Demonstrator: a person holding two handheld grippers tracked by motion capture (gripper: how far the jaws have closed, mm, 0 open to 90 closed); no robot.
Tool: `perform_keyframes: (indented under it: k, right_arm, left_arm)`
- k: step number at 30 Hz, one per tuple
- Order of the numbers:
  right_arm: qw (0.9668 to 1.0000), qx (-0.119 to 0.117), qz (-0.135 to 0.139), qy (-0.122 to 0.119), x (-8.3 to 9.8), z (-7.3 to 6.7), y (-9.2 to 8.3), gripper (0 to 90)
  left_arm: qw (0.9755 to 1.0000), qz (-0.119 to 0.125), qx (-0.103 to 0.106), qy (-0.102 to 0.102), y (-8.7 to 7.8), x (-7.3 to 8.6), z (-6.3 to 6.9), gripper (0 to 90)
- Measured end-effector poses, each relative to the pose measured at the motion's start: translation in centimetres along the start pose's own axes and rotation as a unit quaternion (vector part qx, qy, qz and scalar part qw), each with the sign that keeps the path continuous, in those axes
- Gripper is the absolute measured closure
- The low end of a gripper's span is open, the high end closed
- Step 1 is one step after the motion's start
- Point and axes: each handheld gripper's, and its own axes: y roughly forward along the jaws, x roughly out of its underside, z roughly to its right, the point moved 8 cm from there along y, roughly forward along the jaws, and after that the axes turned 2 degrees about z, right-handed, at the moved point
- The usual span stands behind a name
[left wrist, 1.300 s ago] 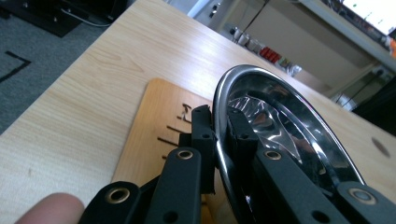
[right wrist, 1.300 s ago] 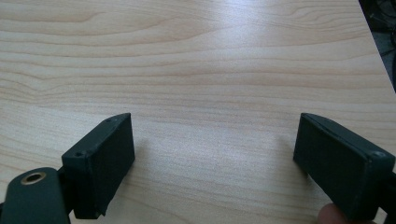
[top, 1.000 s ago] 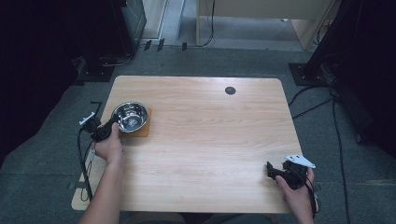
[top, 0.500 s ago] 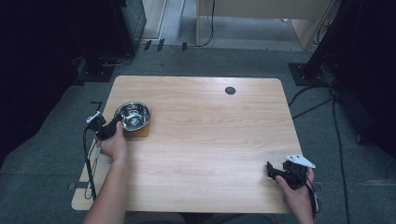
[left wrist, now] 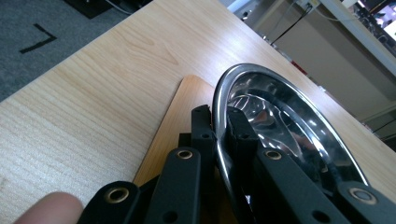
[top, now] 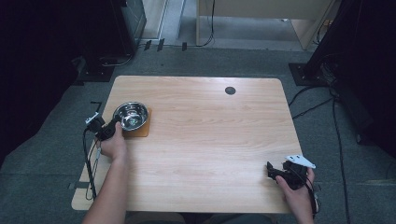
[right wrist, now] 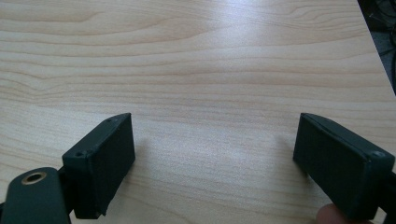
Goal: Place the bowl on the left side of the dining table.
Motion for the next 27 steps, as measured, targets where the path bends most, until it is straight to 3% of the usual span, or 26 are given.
perform_keyframes:
  k: [15,19,24,27]
  right_arm:
    - [1.0000,0.000,0.000,0.000,0.00,0.00,0.00,12.0]
    - [1.0000,0.000,0.000,0.000,0.00,0.00,0.00,12.0]
    - [1.0000,0.000,0.000,0.000,0.00,0.00,0.00,12.0]
    - [1.0000,0.000,0.000,0.000,0.00,0.00,0.00,12.0]
  left_arm:
    - [0.9996,-0.014,-0.023,0.011,-0.15,0.38,-0.13,81.5]
    - [0.9997,-0.018,-0.015,0.007,-0.21,0.25,-0.17,68.2]
    - [0.9995,-0.027,-0.005,0.013,-0.52,-0.23,0.41,34.7]
    - [0.9988,-0.027,-0.019,0.037,-0.77,-0.35,0.57,20.3]
